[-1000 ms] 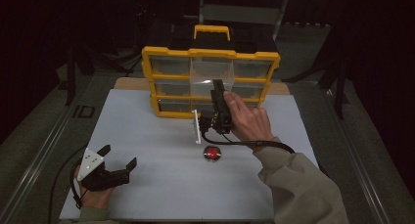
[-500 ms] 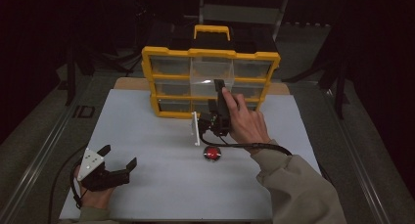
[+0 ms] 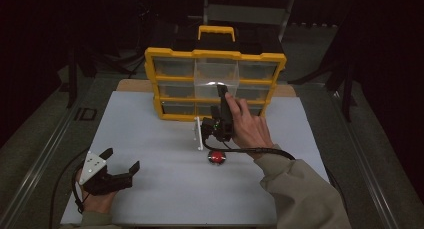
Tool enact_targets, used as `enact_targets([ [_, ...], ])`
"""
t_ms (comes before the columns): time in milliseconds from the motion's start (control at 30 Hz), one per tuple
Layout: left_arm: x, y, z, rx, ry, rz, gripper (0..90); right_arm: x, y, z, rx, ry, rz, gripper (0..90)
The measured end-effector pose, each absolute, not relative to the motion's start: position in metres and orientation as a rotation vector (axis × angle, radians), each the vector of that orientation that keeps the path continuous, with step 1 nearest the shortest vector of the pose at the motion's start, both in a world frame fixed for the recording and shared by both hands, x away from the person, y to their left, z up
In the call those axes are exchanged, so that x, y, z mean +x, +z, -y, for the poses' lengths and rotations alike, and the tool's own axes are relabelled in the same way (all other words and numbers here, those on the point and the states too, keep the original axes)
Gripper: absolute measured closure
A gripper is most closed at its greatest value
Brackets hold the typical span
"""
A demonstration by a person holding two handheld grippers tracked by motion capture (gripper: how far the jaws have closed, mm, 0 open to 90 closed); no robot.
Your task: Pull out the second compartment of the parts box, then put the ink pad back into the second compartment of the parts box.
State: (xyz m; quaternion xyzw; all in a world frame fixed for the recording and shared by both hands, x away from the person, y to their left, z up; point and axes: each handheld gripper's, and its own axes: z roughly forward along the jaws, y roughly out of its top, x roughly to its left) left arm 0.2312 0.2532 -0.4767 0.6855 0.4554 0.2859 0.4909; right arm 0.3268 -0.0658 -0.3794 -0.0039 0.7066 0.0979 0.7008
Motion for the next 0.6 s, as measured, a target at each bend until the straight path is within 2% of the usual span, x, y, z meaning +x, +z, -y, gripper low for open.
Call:
enact_targets([
  [600,0.2318,-0.477,-0.253,1.661,0.696,-1.107,0.0,0.3271,-0.3869,0.0656,0.024,0.266,-1.631,9.8],
])
